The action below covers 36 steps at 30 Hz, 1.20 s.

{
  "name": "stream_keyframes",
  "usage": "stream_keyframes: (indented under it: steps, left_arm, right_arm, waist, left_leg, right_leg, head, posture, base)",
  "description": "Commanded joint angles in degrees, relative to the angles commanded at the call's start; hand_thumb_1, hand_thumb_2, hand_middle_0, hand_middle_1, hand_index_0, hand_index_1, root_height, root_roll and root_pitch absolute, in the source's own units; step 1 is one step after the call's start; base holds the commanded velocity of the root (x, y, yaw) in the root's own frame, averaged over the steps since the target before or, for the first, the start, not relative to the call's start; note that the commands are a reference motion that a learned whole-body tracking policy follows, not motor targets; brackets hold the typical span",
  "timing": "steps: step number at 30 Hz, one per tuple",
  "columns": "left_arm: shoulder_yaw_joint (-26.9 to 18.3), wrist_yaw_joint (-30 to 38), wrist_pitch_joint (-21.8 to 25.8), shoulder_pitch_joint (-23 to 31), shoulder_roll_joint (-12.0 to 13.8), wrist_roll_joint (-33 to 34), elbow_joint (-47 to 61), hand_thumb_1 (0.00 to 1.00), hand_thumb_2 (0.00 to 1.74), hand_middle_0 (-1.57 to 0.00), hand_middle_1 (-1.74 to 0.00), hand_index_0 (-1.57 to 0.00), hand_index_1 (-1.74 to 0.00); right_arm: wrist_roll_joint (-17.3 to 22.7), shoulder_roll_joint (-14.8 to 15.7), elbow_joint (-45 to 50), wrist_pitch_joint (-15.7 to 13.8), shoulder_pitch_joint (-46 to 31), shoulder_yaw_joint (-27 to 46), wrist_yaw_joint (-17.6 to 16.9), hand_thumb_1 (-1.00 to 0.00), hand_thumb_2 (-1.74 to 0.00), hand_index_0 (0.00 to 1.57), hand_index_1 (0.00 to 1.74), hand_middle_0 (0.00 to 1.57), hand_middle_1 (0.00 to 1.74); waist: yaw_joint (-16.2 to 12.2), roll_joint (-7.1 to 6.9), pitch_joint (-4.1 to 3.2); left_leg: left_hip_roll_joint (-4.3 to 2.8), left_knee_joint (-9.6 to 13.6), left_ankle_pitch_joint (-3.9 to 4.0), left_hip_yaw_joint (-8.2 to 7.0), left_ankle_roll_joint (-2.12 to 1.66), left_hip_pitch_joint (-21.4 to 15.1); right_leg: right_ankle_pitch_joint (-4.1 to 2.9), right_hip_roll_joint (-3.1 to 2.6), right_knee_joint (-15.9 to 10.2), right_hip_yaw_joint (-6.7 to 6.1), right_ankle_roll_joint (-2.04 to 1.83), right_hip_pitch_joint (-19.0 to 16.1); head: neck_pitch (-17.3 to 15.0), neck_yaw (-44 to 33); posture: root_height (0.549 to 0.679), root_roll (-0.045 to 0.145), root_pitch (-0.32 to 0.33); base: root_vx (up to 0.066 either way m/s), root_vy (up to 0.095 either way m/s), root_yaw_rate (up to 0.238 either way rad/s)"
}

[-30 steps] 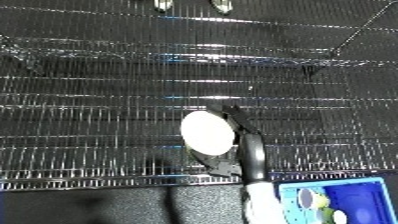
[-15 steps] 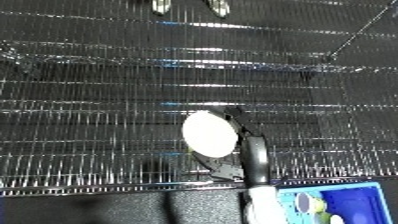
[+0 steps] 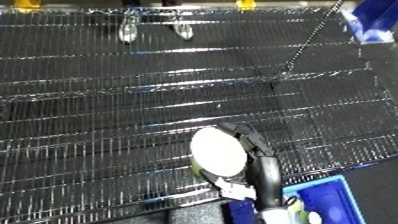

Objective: Pick up the object and place it into the box

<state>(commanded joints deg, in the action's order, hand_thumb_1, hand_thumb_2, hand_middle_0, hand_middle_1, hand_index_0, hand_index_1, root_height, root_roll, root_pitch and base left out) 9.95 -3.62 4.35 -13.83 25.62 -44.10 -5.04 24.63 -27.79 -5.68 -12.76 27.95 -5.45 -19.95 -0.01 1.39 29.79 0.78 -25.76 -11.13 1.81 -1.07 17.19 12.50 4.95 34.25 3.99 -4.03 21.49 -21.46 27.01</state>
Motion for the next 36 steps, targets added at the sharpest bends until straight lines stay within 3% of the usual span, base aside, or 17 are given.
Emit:
stream_keyframes:
  steps: [6, 14, 18, 25, 29, 36]
  left_arm:
    - [-0.46, -0.53, -0.56, -0.21, -0.13, -0.03, -1.27, 1.0, 1.74, -1.57, -1.74, -1.57, -1.74]
    - [-1.81, -2.27, -0.25, 2.82, -1.48, -0.19, -3.08, 1.0, 1.74, -1.57, -1.74, -1.57, -1.74]
    - [-1.91, -2.87, 0.25, 4.11, -2.23, -0.51, -3.36, 1.0, 1.74, -1.57, -1.74, -1.57, -1.74]
    - [-1.44, -3.11, 2.22, 4.39, -3.76, -1.6, -5.33, 1.0, 1.74, -1.57, -1.74, -1.57, -1.74]
    - [-1.27, -3.45, 3.29, 4.43, -4.54, -2.29, -6.68, 1.0, 1.74, -1.57, -1.74, -1.57, -1.74]
    - [-1.18, -3.98, 4.09, 4.87, -5.66, -2.8, -8.27, 1.0, 1.74, -1.57, -1.74, -1.57, -1.74]
  right_arm:
    - [1.85, 0.19, -0.19, -1.69, -4.02, 2.33, -0.8, -0.6, -1.04, 0.94, 1.04, 0.94, 1.04]
    - [2.7, -0.39, 0.08, -2.26, -11.32, 6.83, -1.7, -0.6, -1.04, 0.94, 1.04, 0.94, 1.04]
    - [2.5, -1.46, -0.38, -2.55, -14.11, 8.8, -1.96, -0.6, -1.04, 0.94, 1.04, 0.94, 1.04]
    - [2.82, -3.1, -1.73, -3.05, -16.95, 11.24, -2.31, -0.6, -1.04, 0.94, 1.04, 0.94, 1.04]
    - [4.35, -3.83, -2.76, -3.3, -18.36, 12.98, -1.73, -0.6, -1.04, 0.94, 1.04, 0.94, 1.04]
    - [7.24, -3.9, -5.18, -5.01, -21.01, 15.61, 0.07, -0.25, -0.44, 0.39, 0.44, 0.39, 0.44]
  waist:
    - [-1.45, -0.3, -0.13]
    - [-3.98, 0.39, -2.54]
    - [-5.36, 1.45, -3.35]
    - [-7.83, 3.59, -4.21]
    - [-9.22, 4.64, -4.56]
    - [-11.01, 5.82, -5.31]
  left_leg:
    - [-1.26, 2.95, 0.89, -0.85, -0.61, -4.53]
    - [-3.0, 6.44, 1.67, -2.54, -1.88, -8.67]
    - [-3.32, 8.36, 2.36, -3.49, -2.37, -10.3]
    - [-3.31, 11.8, 3.71, -4.89, -3.04, -12.25]
    - [-3.49, 13.03, 4.07, -5.82, -3.39, -13.07]
    - [-3.91, 13.73, 4.01, -7.1, -3.87, -14.4]
  right_leg:
    - [-0.41, -0.26, -3.11, -0.39, -0.1, -4.55]
    - [-1.16, -0.55, -7.73, -1.25, 0.25, -8.61]
    - [-1.6, -0.42, -9.58, -1.93, 0.21, -9.6]
    - [-1.82, -0.4, -11.64, -3.05, -0.07, -10.21]
    - [-2.18, -0.18, -12.77, -3.42, -0.33, -10.31]
    - [-2.57, 0.26, -13.96, -3.92, -0.62, -10.89]
  head:
    - [-0.58, 3.74]
    - [-2.25, 10.23]
    - [-2.72, 12.94]
    - [-2.73, 18.66]
    - [-2.76, 21.78]
    - [-3.45, 23.94]
  posture:
    - [0.664, 0.044, 0.016]
    - [0.671, 0.053, 0.003]
    - [0.673, 0.06, 0.003]
    - [0.674, 0.068, 0.011]
    - [0.675, 0.071, 0.016]
    - [0.676, 0.075, 0.017]
  base:
    - [-0.057, -0.063, -0.124]
    - [-0.03, -0.017, -0.165]
    - [-0.04, 0.042, -0.154]
    - [-0.052, 0.074, -0.158]
    - [-0.044, 0.075, -0.12]
    - [-0.014, 0.053, -0.074]
